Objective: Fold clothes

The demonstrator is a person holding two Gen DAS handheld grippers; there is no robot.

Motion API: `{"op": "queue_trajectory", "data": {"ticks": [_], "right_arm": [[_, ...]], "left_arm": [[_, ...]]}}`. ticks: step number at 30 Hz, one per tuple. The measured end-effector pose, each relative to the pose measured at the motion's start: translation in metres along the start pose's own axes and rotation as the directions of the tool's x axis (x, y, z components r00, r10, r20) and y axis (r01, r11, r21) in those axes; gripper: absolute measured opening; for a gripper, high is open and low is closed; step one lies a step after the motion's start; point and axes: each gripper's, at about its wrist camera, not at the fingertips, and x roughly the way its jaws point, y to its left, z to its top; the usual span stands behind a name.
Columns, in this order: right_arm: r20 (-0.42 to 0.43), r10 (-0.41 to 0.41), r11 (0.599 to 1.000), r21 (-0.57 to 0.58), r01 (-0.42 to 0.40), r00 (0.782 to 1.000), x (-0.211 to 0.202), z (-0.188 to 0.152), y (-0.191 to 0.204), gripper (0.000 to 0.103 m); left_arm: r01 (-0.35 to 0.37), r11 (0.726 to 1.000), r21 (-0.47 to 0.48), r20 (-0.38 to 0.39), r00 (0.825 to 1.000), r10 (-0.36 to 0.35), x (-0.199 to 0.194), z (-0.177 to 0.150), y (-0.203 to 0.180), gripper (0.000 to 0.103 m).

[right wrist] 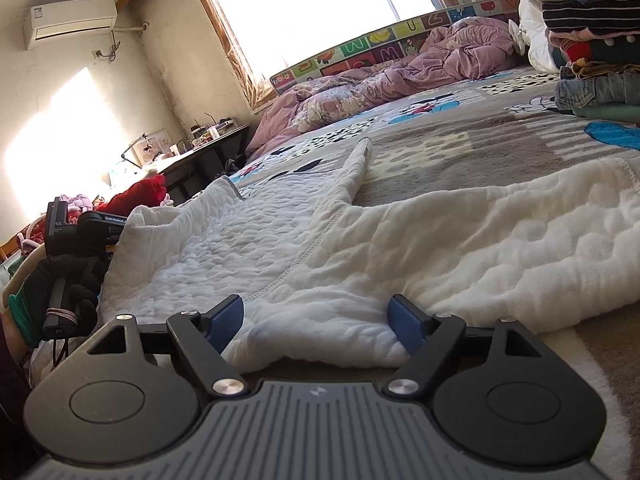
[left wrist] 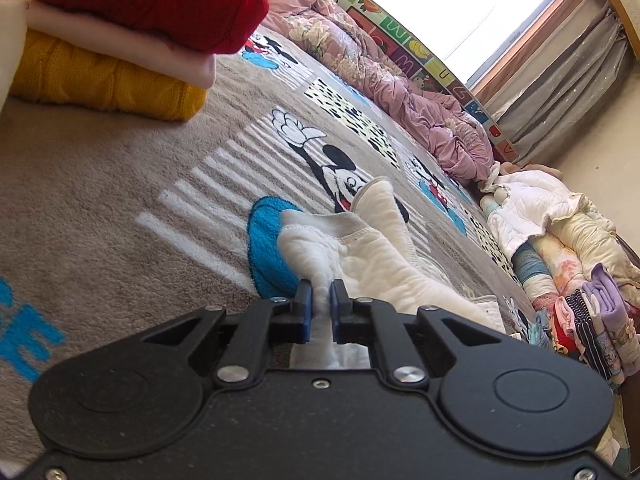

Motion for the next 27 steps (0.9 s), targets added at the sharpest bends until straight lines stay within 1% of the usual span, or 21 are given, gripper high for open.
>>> {"op": "queue_trajectory", "data": {"ticks": [4, 8, 11, 15, 20, 27], "right_arm": [[0.004, -0.001, 1.0, -0.003, 0.001, 1.0, 0.0, 0.0, 0.001, 0.079], [0.007, -0.002, 1.0, -0.003, 0.002, 1.0, -0.001, -0.001, 0.001, 0.079], [0.01, -0.003, 1.0, -0.005, 0.003, 1.0, -0.001, -0.001, 0.001, 0.079], [0.012, -0.004, 1.0, -0.006, 0.005, 1.0, -0.001, -0.002, 0.001, 0.079], [0.014, -0.009, 1.0, -0.011, 0.01, 1.0, -0.001, -0.002, 0.002, 0.079], [0.014, -0.017, 1.0, -0.017, 0.017, 1.0, -0.001, -0.003, 0.003, 0.079]], "left_arm": [[-0.002, 1.0, 0.023, 0.071, 0.997, 0.0, -0.023, 0.003, 0.001, 0.007], [-0.017, 0.999, 0.048, 0.148, 0.989, 0.01, -0.046, 0.005, 0.0, 0.007], [-0.058, 0.996, 0.073, 0.201, 0.979, 0.043, -0.061, 0.004, -0.001, 0.007], [-0.107, 0.991, 0.084, 0.25, 0.965, 0.083, -0.078, 0.0, 0.001, 0.007], [-0.167, 0.98, 0.107, 0.297, 0.946, 0.129, -0.095, -0.006, 0.0, 0.007], [-0.24, 0.967, 0.082, 0.317, 0.927, 0.203, -0.112, -0.017, 0.013, 0.007]]}}
